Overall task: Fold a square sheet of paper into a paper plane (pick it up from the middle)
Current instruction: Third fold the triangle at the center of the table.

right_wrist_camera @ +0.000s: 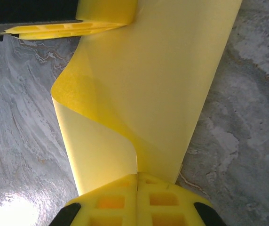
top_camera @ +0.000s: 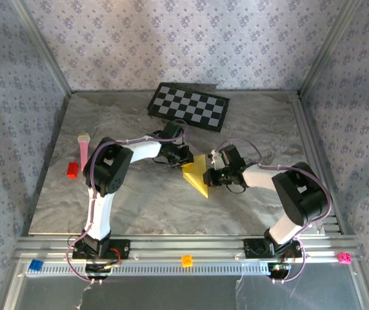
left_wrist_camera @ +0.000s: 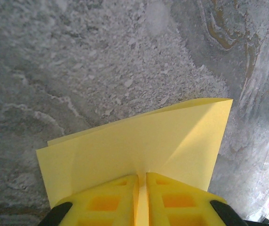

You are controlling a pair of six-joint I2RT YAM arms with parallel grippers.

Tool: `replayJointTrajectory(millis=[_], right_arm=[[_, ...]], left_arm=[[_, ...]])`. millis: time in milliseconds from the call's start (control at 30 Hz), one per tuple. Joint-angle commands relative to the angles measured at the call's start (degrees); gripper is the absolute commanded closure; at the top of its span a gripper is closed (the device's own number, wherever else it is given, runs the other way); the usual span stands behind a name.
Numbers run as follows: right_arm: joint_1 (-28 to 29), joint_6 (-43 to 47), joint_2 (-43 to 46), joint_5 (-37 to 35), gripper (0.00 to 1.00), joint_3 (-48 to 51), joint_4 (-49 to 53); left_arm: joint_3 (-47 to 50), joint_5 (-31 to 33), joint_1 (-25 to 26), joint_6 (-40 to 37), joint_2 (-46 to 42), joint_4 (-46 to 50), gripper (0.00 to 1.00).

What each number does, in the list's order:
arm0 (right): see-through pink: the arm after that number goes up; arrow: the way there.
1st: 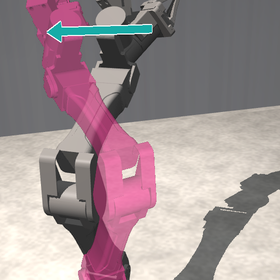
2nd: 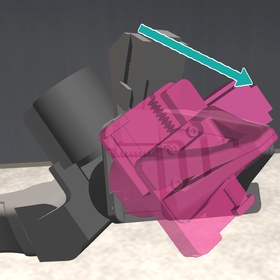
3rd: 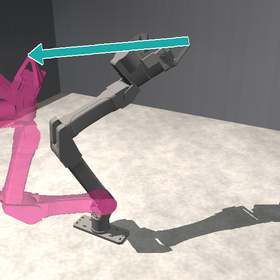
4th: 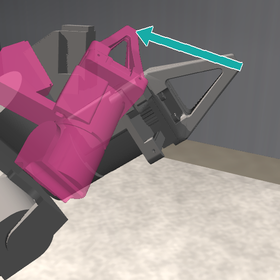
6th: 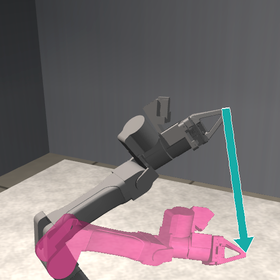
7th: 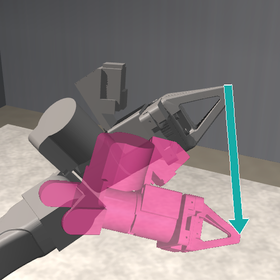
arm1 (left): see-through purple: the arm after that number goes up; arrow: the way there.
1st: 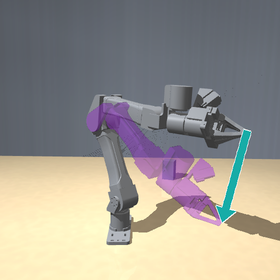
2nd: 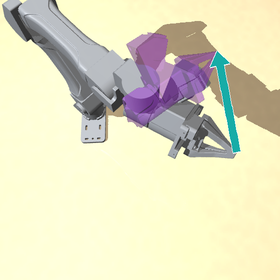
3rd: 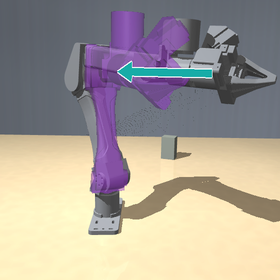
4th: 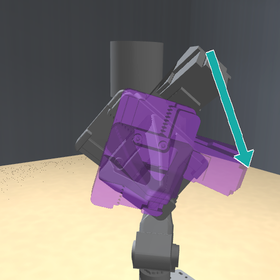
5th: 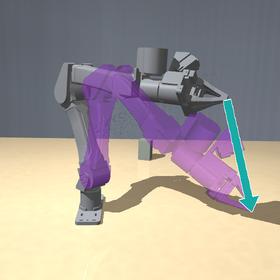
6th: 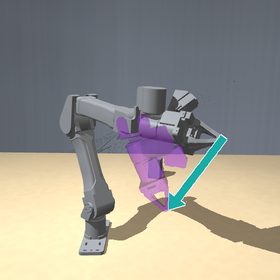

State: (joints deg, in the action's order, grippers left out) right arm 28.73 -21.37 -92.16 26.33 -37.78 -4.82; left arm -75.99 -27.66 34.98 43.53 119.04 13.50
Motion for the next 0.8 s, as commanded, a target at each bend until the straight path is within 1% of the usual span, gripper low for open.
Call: replayJointTrajectory(millis=[0,600,767], right_arm=[[-0.26,1.15,-0.61,-0.34,1.0,-1.42,1.46],[-0.25,2.2,-2.5,-1.5,1.0,-1.68,2.99],[-0.28,2.22,-2.3,-1.98,1.0,-1.5,3.33]], left_arm=[[1.54,1.81,0.64,0.13,1.02,2.68,0.84],[1.46,1.56,0.82,0.21,1.39,2.43,0.84],[0.9,1.45,0.83,-0.09,1.28,2.59,0.82]])
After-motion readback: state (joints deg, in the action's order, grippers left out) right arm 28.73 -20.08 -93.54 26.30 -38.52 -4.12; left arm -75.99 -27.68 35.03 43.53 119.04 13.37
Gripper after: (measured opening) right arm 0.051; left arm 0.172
